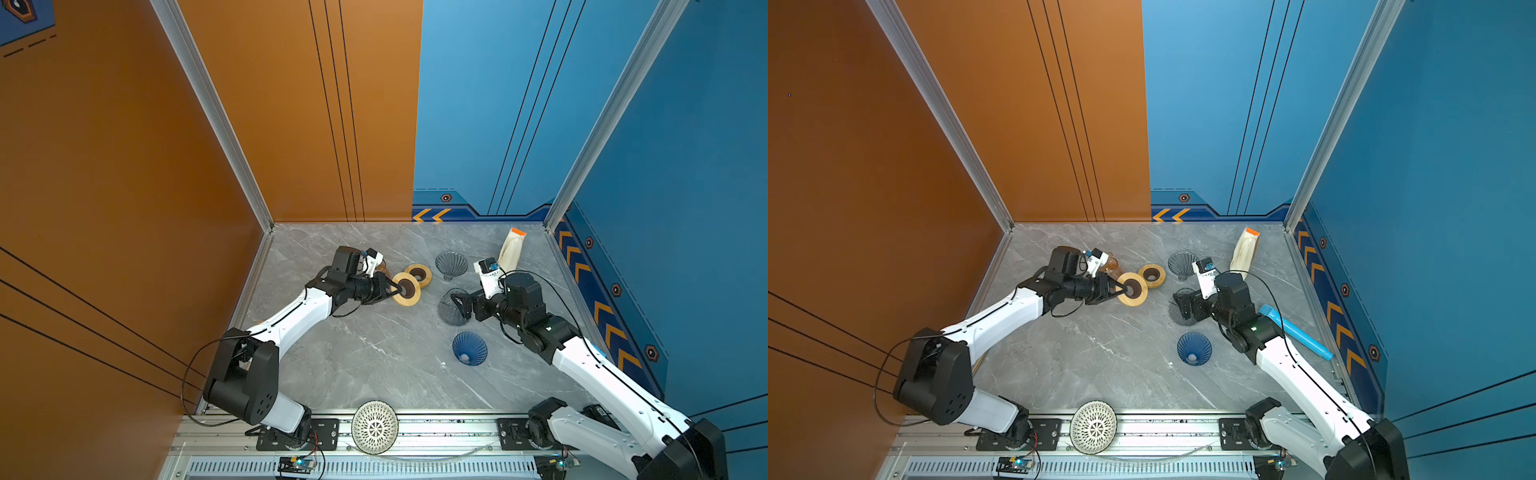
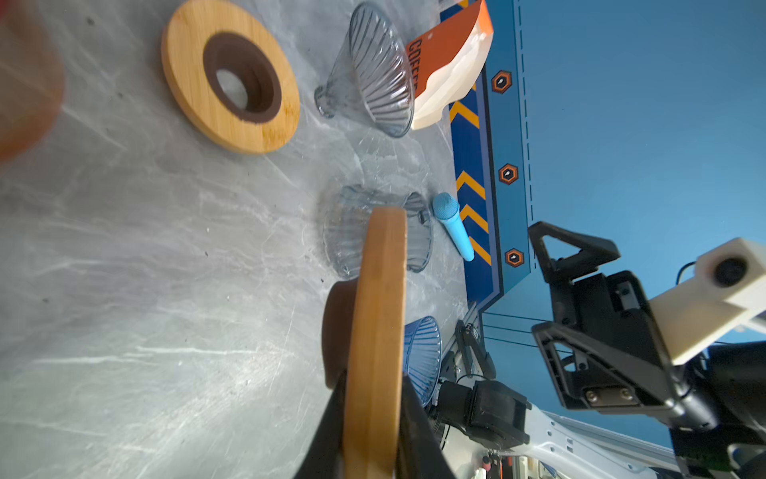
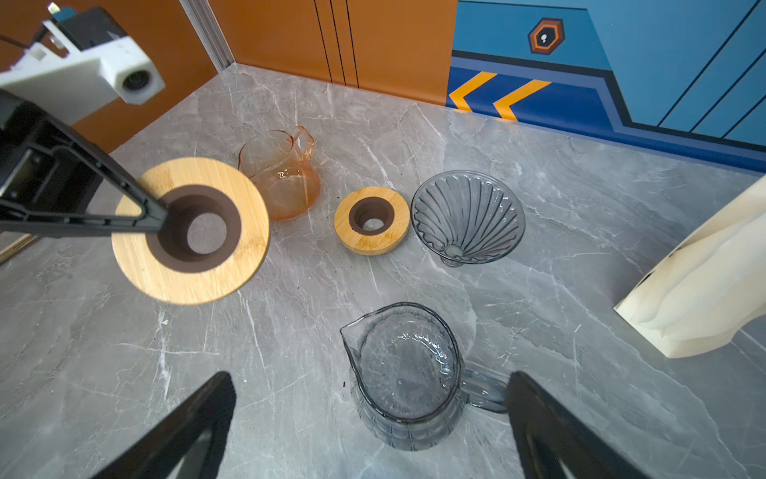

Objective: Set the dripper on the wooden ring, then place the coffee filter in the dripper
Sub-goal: 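Lift the wooden ring with the left gripper and carry it over the orange pitcher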

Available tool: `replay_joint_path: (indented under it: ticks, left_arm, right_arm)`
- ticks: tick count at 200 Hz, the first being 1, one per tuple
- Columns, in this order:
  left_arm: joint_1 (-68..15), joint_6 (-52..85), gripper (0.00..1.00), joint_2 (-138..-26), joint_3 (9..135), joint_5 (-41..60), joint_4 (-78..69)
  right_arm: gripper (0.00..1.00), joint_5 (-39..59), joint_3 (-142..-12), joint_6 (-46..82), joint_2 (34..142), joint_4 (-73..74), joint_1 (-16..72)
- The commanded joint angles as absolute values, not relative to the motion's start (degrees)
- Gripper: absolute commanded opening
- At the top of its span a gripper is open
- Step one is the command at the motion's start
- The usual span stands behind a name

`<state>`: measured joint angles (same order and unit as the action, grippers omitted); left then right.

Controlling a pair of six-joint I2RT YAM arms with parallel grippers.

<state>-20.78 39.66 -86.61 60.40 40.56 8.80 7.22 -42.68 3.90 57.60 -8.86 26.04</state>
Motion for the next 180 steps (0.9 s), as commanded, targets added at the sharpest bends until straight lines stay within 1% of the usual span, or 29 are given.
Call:
replay_joint_path:
  ticks: [1, 47, 105, 134, 150, 180]
  left_arm:
    - [-18.70, 36.18, 0.00, -88.83, 65.54, 41.09, 12.17]
    - [-14.66, 31.84, 0.00, -93.41, 72.95, 40.39, 16.39]
    - [-8.88, 32.06, 0.00, -97.65, 74.74, 42.90, 15.51]
    - [-6.48, 35.04, 0.00, -100.03, 74.06, 45.62, 11.34]
    - [-5.50, 37.70, 0.00, -101.00, 73.02, 46.71, 5.54]
    - [-4.92, 38.49, 0.00, -102.27, 72.30, 46.71, 3.48]
  right_arm:
    - [1.00, 4.72, -41.83, 4.59, 56.43, -7.51, 26.97]
    - [1.00, 3.58, -41.82, 4.41, 56.69, -6.84, 27.51]
    - [1.00, 1.59, -42.34, 5.29, 56.96, -7.35, 27.99]
    - [1.00, 1.01, -42.36, 4.85, 56.52, -7.64, 28.12]
    - [1.00, 0.53, -42.33, 4.66, 56.59, -7.42, 28.12]
    - [1.00, 0.74, -42.69, 4.20, 57.29, -7.56, 28.09]
